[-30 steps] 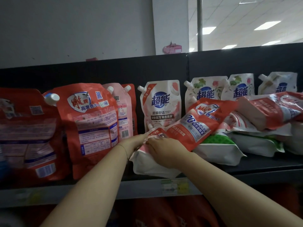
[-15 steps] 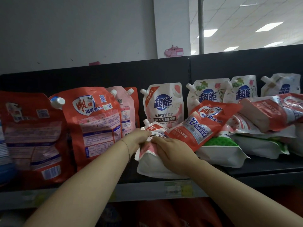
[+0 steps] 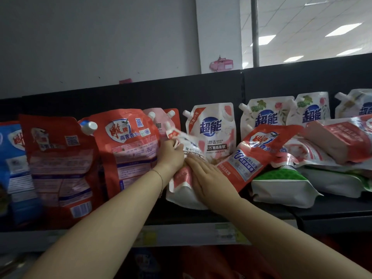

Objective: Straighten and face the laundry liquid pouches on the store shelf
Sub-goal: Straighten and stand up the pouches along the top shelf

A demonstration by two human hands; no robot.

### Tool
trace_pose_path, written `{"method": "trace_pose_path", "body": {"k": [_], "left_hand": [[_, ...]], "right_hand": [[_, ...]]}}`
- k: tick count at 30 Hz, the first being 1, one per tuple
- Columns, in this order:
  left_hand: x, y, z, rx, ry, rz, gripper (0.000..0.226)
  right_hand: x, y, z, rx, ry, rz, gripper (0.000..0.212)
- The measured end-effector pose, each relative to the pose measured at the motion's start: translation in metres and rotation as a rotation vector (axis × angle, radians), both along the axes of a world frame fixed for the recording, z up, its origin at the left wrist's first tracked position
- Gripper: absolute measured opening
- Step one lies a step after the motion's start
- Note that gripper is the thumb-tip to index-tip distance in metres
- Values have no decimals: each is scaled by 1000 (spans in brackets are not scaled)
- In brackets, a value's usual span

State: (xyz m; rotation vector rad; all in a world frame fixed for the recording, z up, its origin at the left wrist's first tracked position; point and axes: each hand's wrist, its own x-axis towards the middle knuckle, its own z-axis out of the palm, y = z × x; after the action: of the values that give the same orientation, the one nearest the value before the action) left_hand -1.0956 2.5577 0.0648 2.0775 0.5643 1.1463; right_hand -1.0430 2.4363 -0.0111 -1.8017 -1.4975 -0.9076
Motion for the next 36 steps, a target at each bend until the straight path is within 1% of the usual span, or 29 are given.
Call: {"method": "trace_pose_path", "body": {"k": [2, 3, 6, 8, 9, 10, 12, 14, 17, 19, 21, 23, 24, 26, 28, 29, 31, 33, 35, 36], "left_hand": [[-7, 0, 5, 42, -92, -9, 17], [-10, -2, 6, 57, -134, -25, 14], [-16, -7, 4, 8, -232, -98, 18], [-18, -5, 0, -24, -266, -64, 21], [-20, -2, -3, -24, -272, -22, 18], [-22, 2, -7, -9, -279, 8, 14], [-24, 7, -16, 67, -267, 21, 18], [-26, 9, -25, 190, -243, 34, 28], [-31, 7, -39, 387, -252, 143, 52], [-36, 3, -49, 455, -259, 253, 62], [-41, -1, -59, 536, -288, 317, 66], [-43, -6, -68, 638, -302, 291, 62], [-43, -9, -71, 687, -289, 263, 56], [-35, -17, -72, 727, -215, 179, 44], [-24, -26, -69, 669, -70, 61, 38], [-16, -31, -68, 626, 14, -11, 39], [2, -42, -67, 559, 150, -109, 49], [26, -51, -69, 508, 298, -162, 70], [52, -62, -71, 582, 436, -152, 95], [62, -69, -71, 612, 480, -155, 103]], "right_hand": [[0, 8, 0, -57, -41, -21, 53], [0, 11, 0, -119, -49, -34, 59], [5, 15, 0, -298, -108, -155, 85], [6, 18, 0, -387, -149, -217, 93], [5, 20, 0, -423, -148, -230, 94], [4, 23, -1, -449, -141, -236, 93], [0, 27, 0, -447, -135, -245, 89], [-3, 29, 1, -400, -138, -251, 86], [0, 29, 2, -375, -122, -249, 81], [4, 27, 3, -382, -84, -225, 66], [7, 21, 7, -362, -44, -191, 46], [8, 13, 13, -309, -25, -172, 27], [8, 9, 17, -276, -25, -172, 22], [11, -2, 22, -200, -27, -188, 20], [15, -11, 24, -112, -9, -216, 18], [18, -16, 24, -65, 7, -247, 17], [27, -26, 22, 26, 39, -344, 19], [37, -36, 23, 98, 55, -437, 21], [45, -46, 27, 140, 112, -475, 20], [49, -50, 30, 151, 155, -482, 19]]}}
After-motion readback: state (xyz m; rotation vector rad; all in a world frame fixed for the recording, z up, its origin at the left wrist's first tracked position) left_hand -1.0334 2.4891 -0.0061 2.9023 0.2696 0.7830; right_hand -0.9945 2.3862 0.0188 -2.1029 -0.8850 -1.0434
